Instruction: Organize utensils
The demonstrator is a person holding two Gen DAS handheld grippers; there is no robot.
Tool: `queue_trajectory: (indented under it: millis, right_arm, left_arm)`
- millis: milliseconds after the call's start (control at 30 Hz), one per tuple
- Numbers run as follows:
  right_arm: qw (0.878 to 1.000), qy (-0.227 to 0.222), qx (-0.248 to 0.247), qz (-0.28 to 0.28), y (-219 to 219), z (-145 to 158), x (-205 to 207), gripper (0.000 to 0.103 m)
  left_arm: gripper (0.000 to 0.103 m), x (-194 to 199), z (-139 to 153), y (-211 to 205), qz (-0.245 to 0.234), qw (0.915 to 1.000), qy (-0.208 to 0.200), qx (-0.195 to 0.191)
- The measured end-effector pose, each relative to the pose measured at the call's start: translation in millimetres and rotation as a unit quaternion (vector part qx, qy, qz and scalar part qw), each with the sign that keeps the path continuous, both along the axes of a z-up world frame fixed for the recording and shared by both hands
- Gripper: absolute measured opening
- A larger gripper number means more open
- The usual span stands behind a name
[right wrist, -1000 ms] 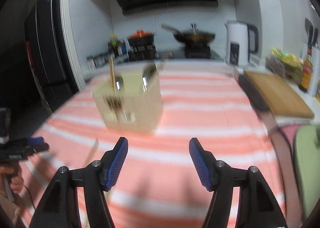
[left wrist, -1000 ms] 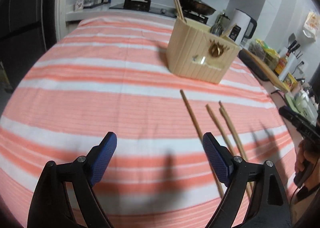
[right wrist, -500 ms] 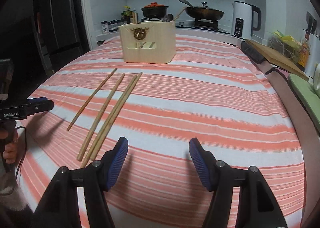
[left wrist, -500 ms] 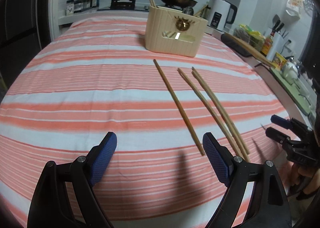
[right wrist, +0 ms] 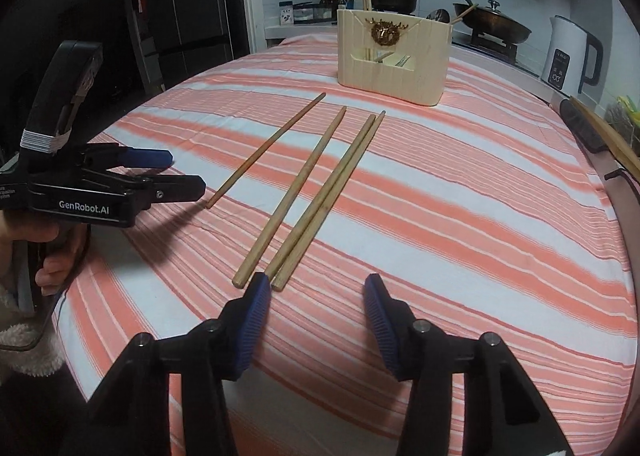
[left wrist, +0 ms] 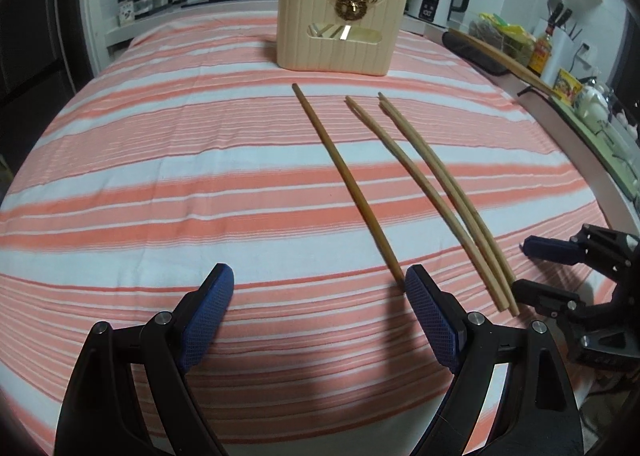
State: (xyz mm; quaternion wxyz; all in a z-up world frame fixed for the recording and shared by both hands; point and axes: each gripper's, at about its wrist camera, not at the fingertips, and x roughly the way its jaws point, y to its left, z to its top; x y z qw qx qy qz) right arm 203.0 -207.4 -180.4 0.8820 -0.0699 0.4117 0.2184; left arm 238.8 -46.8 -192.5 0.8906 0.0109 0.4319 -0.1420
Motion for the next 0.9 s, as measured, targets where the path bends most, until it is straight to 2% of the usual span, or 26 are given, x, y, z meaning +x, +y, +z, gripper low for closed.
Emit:
queue_trajectory:
  millis: [100,200,233,267,300,333,367,500,667,867,900]
  right_arm:
    - [1.0,0.0,-0.011,0.004,6,0,1,0.04]
    - [1.0,0.005,-0.01,-0.011,7,1,7,0.018]
    - [1.0,0.009,-0.005,-0.02,6,2,11,0.009]
    - [1.0,0.012,-0.001,-0.028,4,1,14,0.008]
    - [0.999,0.013,-0.001,-0.037,3,1,16,0.008]
    - [0.999,0.013,-0.002,-0.048,0,1,19,0.008]
    - [0.998,0.013,-0.006,-0.06,-3,1,23,0.007]
    - [0.993,0.016,-0.013,-0.115,-35,-1,40,0.007]
    - [0.984,0.014,-0.037,-0.175,-85,-3,63,0.007]
    - [0.972,0.009,-0.048,-0.232,-132,-5,87,0.007]
    - [0.971,0.01,-0.042,-0.235,-136,-5,88,0.007]
  left_arm:
    - [0.089,0,-1,-4,-0.004,0.9999,0.001,0.014]
    - [0.084,0,-1,-11,-0.016,0.9994,0.0,0.03]
    - [0.074,-1,-1,-14,-0.023,0.9992,-0.003,0.033]
    - [0.066,-1,1,-17,-0.032,0.9989,-0.009,0.034]
    - [0.045,-1,3,-20,-0.039,0.9986,-0.013,0.034]
    - [0.012,0,4,-23,-0.043,0.9983,-0.013,0.037]
    - [0.0,3,2,-27,-0.048,0.9978,-0.007,0.046]
    - [0.002,13,3,-27,-0.039,0.9982,-0.009,0.044]
    - [0.002,41,3,-4,0.012,0.999,0.005,0.042]
    - [0.003,71,1,29,0.057,0.9983,0.014,0.0]
    - [0.007,69,2,33,0.058,0.9981,0.016,-0.014]
